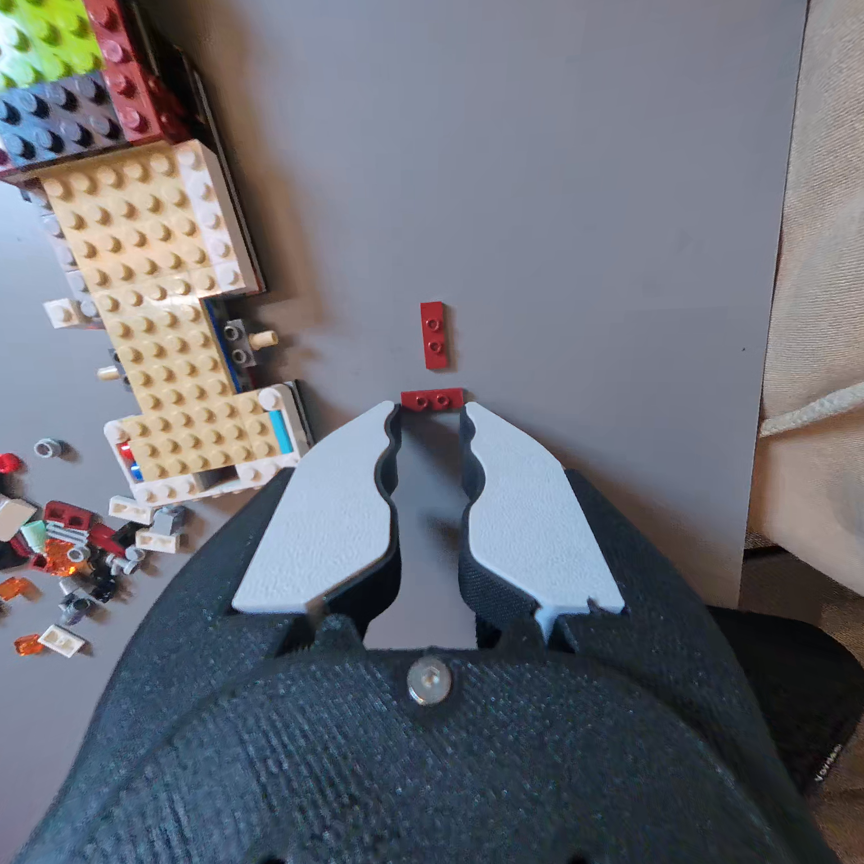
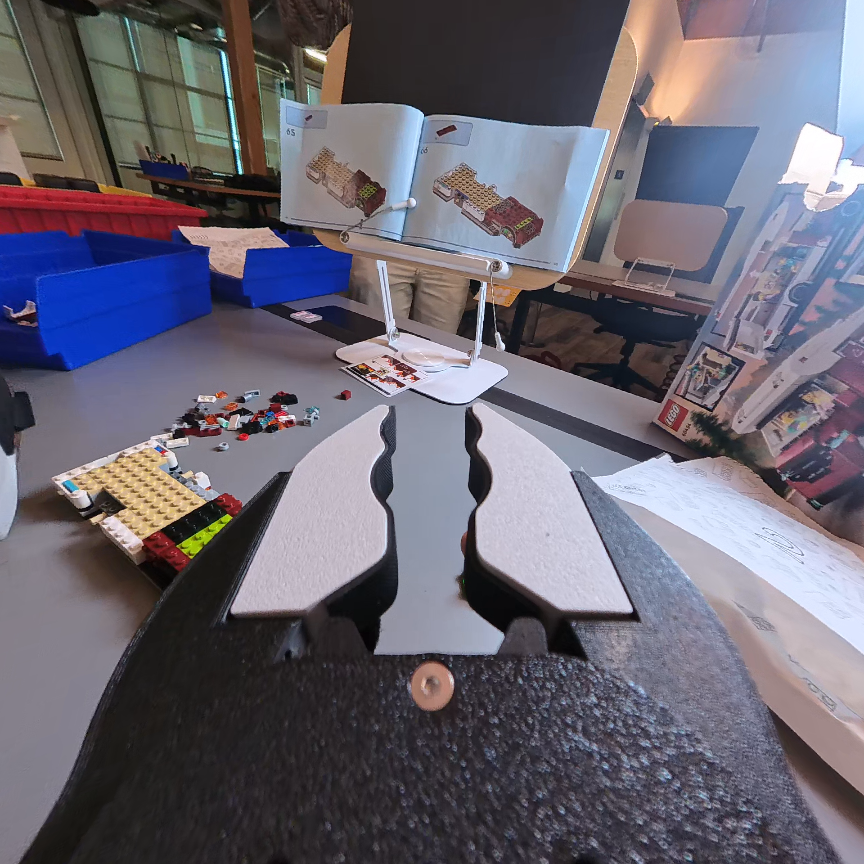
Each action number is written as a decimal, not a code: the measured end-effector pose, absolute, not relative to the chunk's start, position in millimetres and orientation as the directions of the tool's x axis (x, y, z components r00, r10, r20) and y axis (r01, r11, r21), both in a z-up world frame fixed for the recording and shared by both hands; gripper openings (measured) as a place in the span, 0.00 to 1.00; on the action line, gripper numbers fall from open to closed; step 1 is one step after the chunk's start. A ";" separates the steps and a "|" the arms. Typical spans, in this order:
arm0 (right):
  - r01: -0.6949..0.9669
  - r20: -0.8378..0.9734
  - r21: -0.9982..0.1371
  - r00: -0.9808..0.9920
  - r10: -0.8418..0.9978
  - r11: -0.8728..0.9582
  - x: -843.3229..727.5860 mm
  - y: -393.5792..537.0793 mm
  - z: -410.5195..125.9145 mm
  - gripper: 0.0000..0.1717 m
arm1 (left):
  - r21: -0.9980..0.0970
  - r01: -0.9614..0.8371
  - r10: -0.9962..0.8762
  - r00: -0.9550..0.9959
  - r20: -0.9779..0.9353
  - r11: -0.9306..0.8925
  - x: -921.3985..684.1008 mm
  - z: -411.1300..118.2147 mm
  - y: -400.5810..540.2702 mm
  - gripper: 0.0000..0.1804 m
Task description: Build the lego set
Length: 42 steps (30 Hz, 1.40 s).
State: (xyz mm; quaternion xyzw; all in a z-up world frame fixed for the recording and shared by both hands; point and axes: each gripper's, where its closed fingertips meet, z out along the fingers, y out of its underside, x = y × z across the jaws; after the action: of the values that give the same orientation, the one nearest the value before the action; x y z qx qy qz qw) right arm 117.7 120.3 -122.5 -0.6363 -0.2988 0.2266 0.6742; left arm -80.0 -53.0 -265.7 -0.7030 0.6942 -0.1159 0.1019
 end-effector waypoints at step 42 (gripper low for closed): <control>0.101 0.145 -0.989 0.743 0.653 0.104 119.5 122.6 -123.3 0.17 | -0.602 -0.458 -0.460 0.873 -0.165 -0.654 -400.2 -158.5 59.0 0.17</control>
State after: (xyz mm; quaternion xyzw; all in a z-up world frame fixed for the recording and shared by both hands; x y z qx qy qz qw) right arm 119.5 122.6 -123.3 -0.6378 -0.2955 0.2024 0.6818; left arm -400.2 59.0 -158.5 -0.9094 0.2524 -0.0011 0.3306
